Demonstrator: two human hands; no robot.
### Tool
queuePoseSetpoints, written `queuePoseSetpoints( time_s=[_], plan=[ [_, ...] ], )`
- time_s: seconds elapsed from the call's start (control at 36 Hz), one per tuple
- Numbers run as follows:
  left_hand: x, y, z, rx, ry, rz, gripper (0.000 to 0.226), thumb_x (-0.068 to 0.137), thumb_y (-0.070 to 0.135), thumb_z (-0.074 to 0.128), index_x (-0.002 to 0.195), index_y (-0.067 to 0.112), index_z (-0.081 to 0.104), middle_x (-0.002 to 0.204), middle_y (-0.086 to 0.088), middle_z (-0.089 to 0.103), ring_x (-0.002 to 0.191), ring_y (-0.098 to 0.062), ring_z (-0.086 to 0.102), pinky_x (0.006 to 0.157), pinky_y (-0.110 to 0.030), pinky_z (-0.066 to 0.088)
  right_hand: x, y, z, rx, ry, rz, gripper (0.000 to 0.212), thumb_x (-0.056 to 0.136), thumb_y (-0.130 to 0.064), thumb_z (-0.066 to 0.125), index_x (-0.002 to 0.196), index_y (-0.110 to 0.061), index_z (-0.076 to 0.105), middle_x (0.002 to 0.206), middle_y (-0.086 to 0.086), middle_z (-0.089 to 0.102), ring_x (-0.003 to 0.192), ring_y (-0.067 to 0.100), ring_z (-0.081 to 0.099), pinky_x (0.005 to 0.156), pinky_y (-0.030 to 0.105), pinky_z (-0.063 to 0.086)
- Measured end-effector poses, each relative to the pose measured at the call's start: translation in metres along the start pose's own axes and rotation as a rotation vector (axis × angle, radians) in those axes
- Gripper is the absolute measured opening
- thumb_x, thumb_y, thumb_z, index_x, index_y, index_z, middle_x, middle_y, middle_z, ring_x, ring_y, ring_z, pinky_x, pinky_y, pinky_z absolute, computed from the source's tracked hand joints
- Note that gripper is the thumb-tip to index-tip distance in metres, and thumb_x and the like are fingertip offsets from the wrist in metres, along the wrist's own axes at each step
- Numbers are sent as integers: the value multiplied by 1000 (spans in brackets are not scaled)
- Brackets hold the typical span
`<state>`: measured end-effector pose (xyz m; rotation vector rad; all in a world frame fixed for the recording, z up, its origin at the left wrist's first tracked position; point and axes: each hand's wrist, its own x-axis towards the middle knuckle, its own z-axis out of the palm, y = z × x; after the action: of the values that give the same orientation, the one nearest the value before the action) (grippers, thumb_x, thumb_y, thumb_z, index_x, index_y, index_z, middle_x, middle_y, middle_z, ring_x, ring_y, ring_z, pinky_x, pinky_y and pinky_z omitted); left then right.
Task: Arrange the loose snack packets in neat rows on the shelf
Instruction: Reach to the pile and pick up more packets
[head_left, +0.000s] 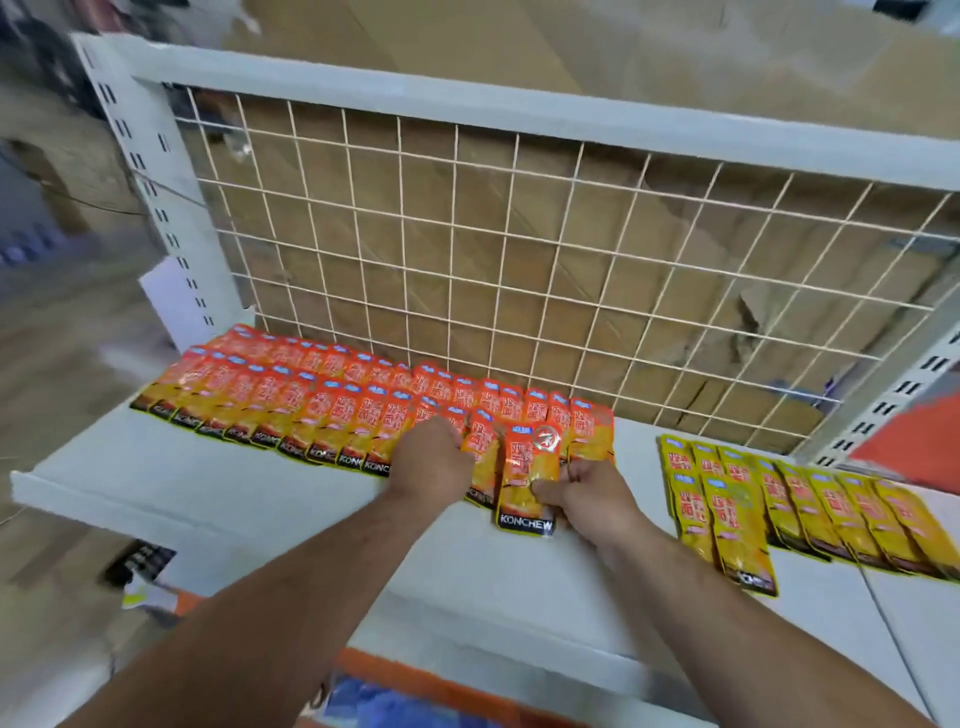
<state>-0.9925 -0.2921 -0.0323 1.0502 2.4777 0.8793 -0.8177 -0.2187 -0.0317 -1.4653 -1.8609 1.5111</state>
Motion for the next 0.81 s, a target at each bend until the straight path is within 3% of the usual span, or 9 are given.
queuePoseSetpoints(
  time_s=[0.17,0.31,0.47,0.58,0.81],
  plan=[
    [7,-5,-4,204,-88,112,24,81,28,62,67,15,47,76,-6,61,78,-28,61,60,-30,44,-4,-3,8,-3,59,26,33,81,-16,77,62,-14,51,57,3,66,45,12,52,53,24,39],
    [8,-5,-5,293,-109,163,26,86,34,59,71,16,46,72,0,54,77,-25,59,59,-28,39,-6,-7,11,4,86,50,34,81,-13,77,58,-16,51,54,1,65,51,15,52,60,30,42],
    [13,-8,-5,314,-122,196,33,88,34,58,63,17,42,65,2,50,66,-21,55,53,-26,37,-9,-10,10,14,93,75,33,82,-13,75,61,-14,51,54,2,64,48,15,50,55,26,40],
    [17,-8,-5,328,-133,211,28,87,30,59,67,16,44,75,-2,59,73,-24,58,58,-27,39,-9,-11,11,30,101,86,36,83,-10,75,58,-15,49,53,1,62,44,12,47,50,23,38],
    [19,-11,-10,329,-137,254,29,93,34,56,71,20,42,65,5,44,68,-21,53,53,-27,33,-8,-12,12,8,103,104,38,84,-10,74,57,-15,49,52,-1,61,42,9,48,48,21,37]
  ],
)
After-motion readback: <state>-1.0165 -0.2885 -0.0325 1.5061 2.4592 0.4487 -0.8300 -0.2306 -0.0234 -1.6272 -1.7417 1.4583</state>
